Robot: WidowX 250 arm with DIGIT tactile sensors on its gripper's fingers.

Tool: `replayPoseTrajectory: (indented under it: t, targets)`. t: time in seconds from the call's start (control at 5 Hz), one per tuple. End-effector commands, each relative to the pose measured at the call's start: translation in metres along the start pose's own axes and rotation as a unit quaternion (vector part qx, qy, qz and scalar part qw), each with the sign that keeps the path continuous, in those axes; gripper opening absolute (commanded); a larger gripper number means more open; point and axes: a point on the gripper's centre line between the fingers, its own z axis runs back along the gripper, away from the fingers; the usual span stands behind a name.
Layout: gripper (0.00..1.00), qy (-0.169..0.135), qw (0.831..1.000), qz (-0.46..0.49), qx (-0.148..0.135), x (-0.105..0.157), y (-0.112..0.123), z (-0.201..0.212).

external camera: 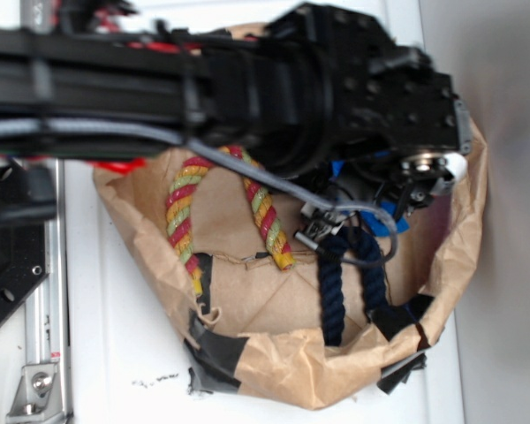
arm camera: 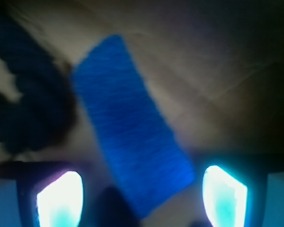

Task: Grab the blue sponge.

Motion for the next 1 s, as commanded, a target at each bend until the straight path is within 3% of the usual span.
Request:
replayPoseTrajectory:
  t: [0.0,0.2,0.6,0.8]
  targets:
    - [1.0,-0.021,0.999,0.008,0.027,0.021,-0.011,-0.001]
    - [0.0,-0.027,0.999,0.016,0.027,0.021,-0.022,0.0]
    - [0.0,-0.028,0.998,0.051,0.032,0.01,-0.028,0.029]
    - [0.0,-0.088,0.982,0.166,0.012,-0.003,-0.041,0.081]
